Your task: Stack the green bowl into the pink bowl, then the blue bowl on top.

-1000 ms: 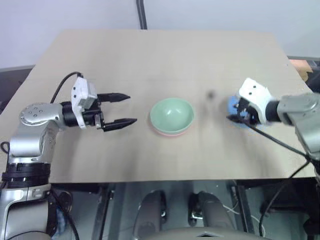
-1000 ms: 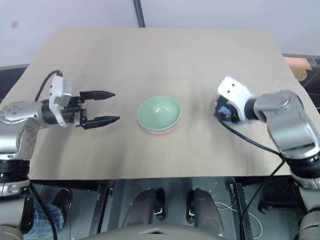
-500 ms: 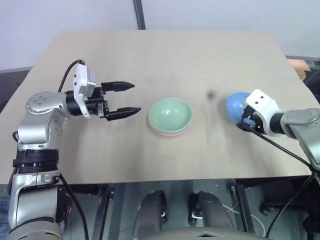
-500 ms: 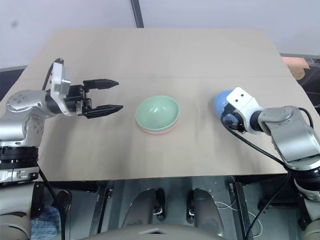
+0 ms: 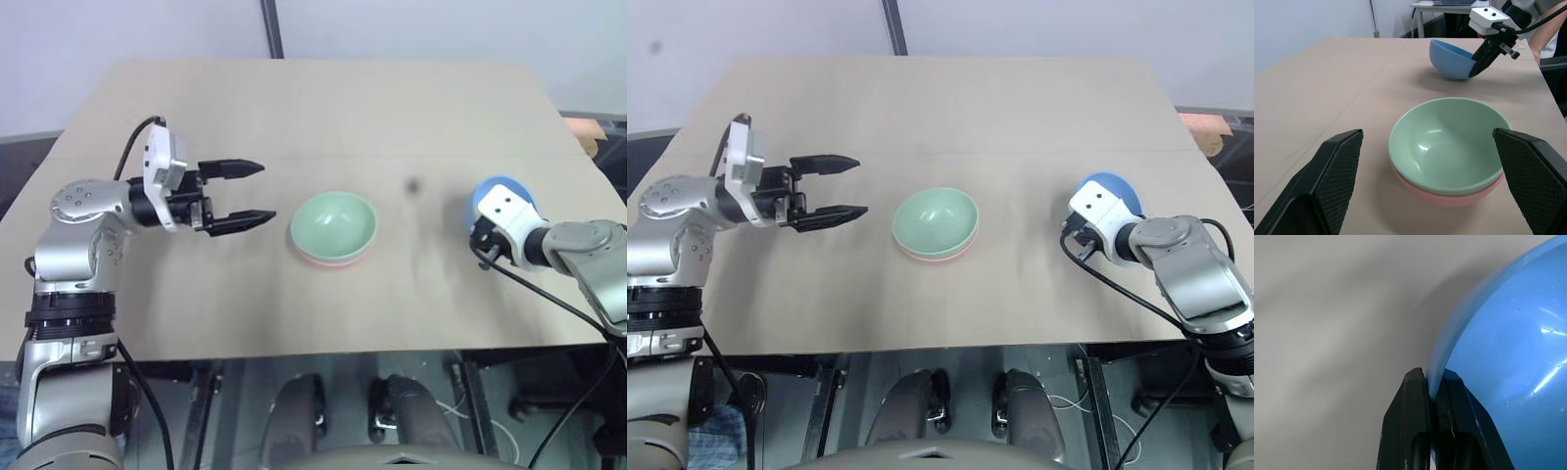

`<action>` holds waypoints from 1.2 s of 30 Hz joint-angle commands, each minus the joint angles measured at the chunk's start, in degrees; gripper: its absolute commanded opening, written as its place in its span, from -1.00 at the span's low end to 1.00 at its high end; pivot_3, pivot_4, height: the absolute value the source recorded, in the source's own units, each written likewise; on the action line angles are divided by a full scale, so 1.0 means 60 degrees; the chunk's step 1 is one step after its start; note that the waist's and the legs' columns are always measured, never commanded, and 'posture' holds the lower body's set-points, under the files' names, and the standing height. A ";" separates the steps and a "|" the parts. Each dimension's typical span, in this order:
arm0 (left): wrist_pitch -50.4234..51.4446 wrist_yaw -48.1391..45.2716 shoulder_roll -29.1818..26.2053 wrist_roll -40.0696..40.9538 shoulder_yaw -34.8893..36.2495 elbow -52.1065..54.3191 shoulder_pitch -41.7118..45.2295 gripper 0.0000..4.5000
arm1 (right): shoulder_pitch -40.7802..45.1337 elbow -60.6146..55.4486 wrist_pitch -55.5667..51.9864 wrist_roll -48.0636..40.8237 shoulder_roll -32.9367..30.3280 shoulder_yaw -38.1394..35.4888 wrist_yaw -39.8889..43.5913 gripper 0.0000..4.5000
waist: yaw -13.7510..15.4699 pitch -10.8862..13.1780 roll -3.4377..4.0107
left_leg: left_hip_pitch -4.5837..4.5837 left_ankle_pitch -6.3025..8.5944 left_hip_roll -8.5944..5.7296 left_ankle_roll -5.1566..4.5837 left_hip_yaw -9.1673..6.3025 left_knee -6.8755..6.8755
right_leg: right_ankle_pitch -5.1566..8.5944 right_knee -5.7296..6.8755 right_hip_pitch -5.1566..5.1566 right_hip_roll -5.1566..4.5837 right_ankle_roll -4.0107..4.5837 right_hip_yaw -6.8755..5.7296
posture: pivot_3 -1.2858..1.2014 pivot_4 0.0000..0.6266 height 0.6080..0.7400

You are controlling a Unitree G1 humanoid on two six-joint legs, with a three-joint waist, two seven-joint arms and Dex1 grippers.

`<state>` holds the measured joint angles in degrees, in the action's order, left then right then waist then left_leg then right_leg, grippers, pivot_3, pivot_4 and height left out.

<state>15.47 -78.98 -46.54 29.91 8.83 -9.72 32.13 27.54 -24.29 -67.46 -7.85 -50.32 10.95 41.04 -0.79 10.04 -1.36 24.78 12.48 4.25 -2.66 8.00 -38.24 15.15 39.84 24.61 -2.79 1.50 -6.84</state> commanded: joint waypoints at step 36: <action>-0.1837 -0.1584 -0.1313 -0.1314 -0.0195 -0.1855 0.0076 1.00 | 0.5669 -0.0429 0.3203 0.0010 0.2089 0.2647 0.3090 -0.06 | 0.0002 0.0007 0.0010 | 0.0012 0.0000 0.0003 0.0000 0.0006 -0.0009 | -0.0001 0.0007 0.0014 -0.0001 0.0004 -0.0006 | 0.03 -0.52 1.00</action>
<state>4.66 -88.25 -53.43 21.44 6.70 -21.29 31.47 59.73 -26.16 -46.84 -6.66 -37.85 30.79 59.64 -0.78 10.08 -1.30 24.85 12.48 4.27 -2.66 8.03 -38.29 15.14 39.88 24.69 -2.80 1.52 -6.87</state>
